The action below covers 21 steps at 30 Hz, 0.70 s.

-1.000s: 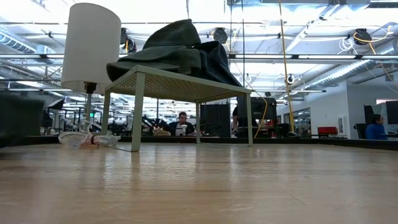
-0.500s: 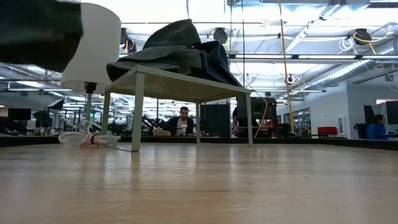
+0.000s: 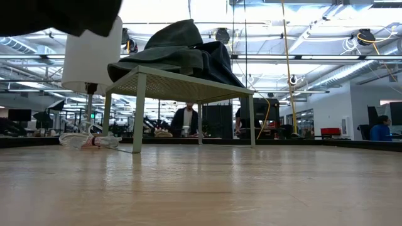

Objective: Pick & Place hat
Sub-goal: Stack the green cap on the other green cap on the shelf

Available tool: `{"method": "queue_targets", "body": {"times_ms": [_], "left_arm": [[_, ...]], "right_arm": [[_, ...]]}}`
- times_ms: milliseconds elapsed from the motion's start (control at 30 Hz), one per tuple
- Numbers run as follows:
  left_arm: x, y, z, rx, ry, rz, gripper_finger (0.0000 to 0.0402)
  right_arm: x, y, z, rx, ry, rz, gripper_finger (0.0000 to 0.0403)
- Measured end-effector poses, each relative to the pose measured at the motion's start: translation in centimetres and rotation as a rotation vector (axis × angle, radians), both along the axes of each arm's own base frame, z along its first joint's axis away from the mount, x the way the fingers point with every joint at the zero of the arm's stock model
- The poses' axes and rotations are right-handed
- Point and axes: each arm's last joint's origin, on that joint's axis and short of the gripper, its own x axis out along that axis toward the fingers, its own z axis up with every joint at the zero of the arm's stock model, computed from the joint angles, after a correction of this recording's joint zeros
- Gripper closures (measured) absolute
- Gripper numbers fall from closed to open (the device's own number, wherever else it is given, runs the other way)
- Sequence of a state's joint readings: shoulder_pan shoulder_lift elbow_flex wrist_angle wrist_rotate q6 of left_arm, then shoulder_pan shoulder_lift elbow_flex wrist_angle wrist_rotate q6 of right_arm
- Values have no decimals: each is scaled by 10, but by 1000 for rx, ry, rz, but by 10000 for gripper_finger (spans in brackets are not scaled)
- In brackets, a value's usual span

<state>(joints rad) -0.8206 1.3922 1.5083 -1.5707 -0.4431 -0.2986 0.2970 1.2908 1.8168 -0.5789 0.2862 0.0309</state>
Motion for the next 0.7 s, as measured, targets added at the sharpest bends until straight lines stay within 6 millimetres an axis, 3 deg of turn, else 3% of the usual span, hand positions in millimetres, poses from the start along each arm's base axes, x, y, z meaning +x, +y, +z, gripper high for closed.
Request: {"method": "queue_targets", "body": {"times_ms": [333,700], "left_arm": [[34,50,38,-6,-23,-22,399],[51,113,76,62,-102,-40,399]], "right_arm": [[-16,-5,8,-22,-38,4,158],[-35,-11,17,-113,-84,13,158]]}}
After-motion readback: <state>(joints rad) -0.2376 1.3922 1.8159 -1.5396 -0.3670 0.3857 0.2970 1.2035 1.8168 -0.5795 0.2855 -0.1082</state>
